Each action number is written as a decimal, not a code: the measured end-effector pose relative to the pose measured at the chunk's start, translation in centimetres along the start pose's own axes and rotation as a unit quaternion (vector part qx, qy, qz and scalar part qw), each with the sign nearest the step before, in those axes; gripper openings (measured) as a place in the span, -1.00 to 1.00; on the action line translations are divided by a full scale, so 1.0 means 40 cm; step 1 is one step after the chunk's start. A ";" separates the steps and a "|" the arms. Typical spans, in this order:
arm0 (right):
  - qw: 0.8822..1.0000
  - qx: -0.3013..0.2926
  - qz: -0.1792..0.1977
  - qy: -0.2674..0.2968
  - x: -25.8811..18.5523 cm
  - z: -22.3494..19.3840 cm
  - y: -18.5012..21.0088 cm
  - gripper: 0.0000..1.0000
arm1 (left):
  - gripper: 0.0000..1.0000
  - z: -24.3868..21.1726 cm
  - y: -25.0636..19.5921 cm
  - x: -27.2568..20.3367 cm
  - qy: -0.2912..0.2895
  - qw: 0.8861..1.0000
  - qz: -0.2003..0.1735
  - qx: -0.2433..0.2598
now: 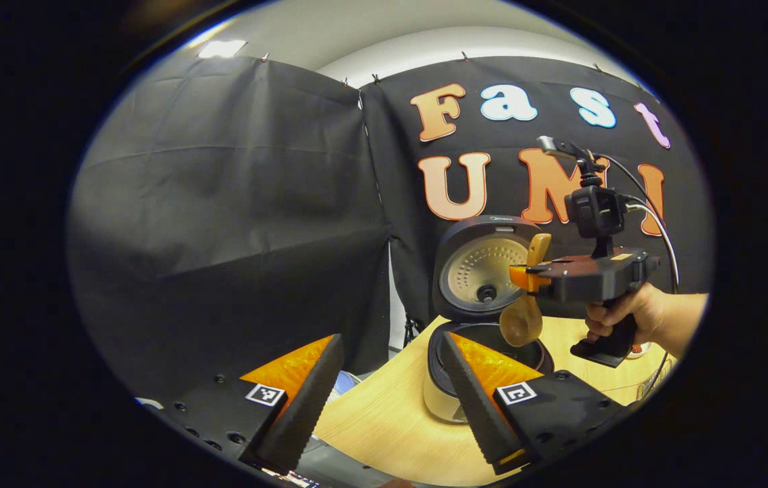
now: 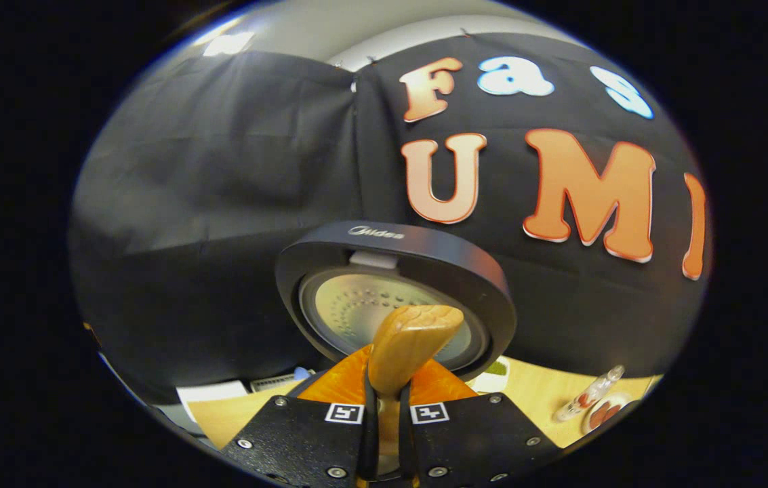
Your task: Close the left gripper, press the button to open the rice cooker; take a wooden spoon from the chopstick holder with the right hand, scoop a spoonful of rice and pour it into the rice cooker, then put the wooden spoon back into the chopstick holder.
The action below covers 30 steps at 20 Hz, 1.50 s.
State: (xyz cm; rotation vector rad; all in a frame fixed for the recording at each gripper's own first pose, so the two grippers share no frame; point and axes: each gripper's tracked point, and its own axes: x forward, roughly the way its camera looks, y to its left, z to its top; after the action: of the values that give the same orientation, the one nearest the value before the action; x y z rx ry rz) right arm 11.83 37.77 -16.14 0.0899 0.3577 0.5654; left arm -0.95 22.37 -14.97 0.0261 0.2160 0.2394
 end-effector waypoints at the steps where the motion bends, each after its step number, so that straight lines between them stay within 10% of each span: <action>1: 0.999 0.040 0.000 0.006 -0.013 0.001 -0.015 -0.78 | 0.96 0.003 -0.005 -0.004 -0.001 1.000 0.000 0.000; 12: 0.959 0.281 -0.036 -0.001 -0.335 0.004 -0.333 -0.78 | 0.96 0.089 -0.205 -0.063 -0.032 0.999 -0.033 0.012; 30: 0.911 0.312 -0.271 -0.005 -0.894 -0.323 -0.969 -0.79 | 1.00 0.143 -0.628 -0.159 -0.043 0.990 -0.129 0.033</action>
State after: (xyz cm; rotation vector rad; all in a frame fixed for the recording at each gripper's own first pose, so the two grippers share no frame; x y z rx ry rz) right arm -1.13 -14.34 -24.24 0.5924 0.5198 -0.1188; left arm 0.08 -3.54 -9.35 0.0738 0.1393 -0.0260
